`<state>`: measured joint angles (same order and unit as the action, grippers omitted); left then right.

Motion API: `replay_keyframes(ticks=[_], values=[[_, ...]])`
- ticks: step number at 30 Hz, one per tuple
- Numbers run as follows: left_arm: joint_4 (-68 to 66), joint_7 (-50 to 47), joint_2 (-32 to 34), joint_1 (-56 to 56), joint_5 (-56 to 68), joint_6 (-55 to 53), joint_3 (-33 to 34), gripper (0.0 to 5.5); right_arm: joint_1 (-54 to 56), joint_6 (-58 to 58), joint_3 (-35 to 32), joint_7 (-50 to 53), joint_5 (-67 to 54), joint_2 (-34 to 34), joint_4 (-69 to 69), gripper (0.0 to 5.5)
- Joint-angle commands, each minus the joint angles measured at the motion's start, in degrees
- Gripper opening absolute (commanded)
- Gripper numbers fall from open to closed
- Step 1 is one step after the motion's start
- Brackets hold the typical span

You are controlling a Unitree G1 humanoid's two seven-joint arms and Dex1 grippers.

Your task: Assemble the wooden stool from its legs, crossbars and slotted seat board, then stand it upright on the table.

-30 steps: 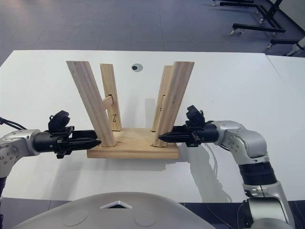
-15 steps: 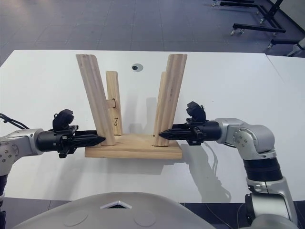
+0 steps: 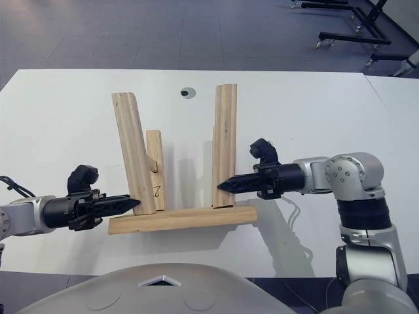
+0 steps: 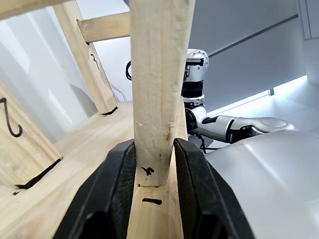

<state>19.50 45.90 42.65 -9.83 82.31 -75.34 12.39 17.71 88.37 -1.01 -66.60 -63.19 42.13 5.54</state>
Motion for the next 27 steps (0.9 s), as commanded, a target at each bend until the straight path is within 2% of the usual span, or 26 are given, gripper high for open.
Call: replay_keyframes(ticks=[1, 2, 4, 12, 15, 22, 24, 27], values=[[-0.23, -6.45, -3.75, -0.02, 0.88, 2.49, -0.36, 1.44, 2.51, 3.17, 0.82, 2.47, -0.75, -0.45, -0.09, 1.02], [-1.17, -7.78, -4.25, 0.47, 0.92, 2.99, -0.05, 1.6, 2.33, 3.09, 0.93, 3.08, -0.21, -0.62, -0.24, 1.02], [-1.81, -8.74, -4.34, 1.32, 0.56, 3.43, -0.12, 1.95, 1.86, 1.82, 1.25, 4.23, 0.96, -0.93, -0.71, 1.58], [-3.34, -7.53, -3.07, 3.0, -1.41, 3.57, -0.18, 3.15, 2.9, -2.23, 0.33, 3.81, 3.27, 0.76, -5.66, 3.0], [-3.95, -6.07, -2.5, 3.43, -2.37, 4.04, 0.51, 3.31, 2.46, -3.19, -0.12, 2.23, 3.06, 2.75, -5.96, 3.55], [-0.58, 0.0, -0.39, 3.88, -4.95, 6.41, 2.02, 3.31, -4.95, -7.0, -11.18, -1.95, -1.53, 5.92, -2.85, 3.55], [1.32, 1.38, 1.03, 2.43, -6.07, 7.69, 3.73, 3.31, -9.82, -12.79, -13.44, -1.88, 1.14, 6.43, 0.71, 3.55], [5.79, 4.84, 4.02, -3.08, -10.86, 12.86, 10.49, 3.31, -19.65, -27.86, -16.59, 0.3, 10.64, 6.02, 7.55, 3.55]])
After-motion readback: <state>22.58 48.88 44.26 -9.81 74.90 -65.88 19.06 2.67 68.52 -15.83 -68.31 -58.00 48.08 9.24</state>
